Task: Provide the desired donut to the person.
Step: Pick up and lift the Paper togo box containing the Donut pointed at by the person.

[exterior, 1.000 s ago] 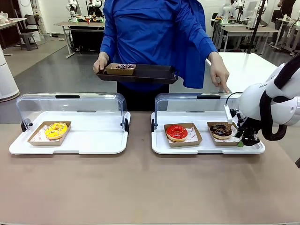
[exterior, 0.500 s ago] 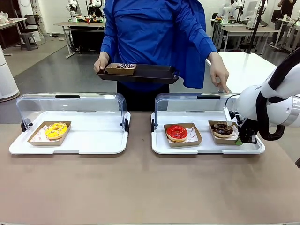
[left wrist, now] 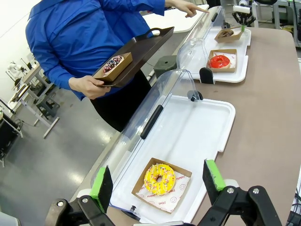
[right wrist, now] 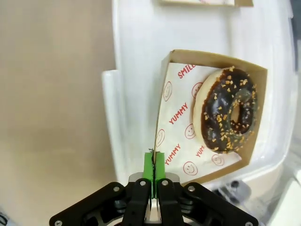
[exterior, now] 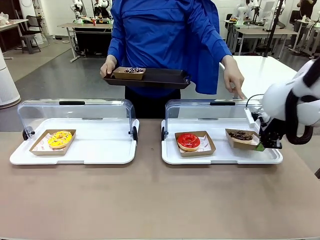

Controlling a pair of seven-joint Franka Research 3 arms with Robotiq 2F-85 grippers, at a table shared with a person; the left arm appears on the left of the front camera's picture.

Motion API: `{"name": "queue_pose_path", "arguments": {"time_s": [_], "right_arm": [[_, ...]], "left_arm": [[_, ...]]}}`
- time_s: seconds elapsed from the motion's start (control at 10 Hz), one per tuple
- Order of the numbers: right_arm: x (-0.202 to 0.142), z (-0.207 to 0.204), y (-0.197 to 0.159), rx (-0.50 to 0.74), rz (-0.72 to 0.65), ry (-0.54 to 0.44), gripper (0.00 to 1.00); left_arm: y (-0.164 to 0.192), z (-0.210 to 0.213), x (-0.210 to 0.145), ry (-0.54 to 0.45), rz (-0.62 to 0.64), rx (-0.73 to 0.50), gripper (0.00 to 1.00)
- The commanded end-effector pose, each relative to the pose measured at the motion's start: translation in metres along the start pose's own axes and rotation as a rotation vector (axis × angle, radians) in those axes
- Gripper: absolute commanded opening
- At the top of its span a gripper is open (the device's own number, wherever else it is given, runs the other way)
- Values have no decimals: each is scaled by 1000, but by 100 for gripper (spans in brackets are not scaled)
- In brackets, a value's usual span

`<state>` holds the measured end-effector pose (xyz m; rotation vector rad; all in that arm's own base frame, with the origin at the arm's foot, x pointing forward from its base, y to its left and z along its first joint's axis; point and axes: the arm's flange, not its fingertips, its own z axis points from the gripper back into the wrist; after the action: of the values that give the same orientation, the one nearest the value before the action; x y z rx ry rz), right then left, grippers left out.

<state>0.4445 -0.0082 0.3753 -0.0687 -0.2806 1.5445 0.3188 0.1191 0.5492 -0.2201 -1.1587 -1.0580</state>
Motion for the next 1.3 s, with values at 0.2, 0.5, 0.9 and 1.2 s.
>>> {"name": "queue_pose_path", "arguments": {"time_s": [0.2,0.5,0.9,1.2], "right_arm": [[19,146,102,-124,158,-54,0],[46,219,150,-163,199,-60,0],[58,214,133,-196,162,-132,0],[55,236,158,-161,228,-110,0]], "left_arm": [[0,0,-1,-10,1,3,100],[0,0,-1,-10,1,3,100],[0,0,-1,-10,1,3,100],[0,0,-1,-10,1,3,100]]}}
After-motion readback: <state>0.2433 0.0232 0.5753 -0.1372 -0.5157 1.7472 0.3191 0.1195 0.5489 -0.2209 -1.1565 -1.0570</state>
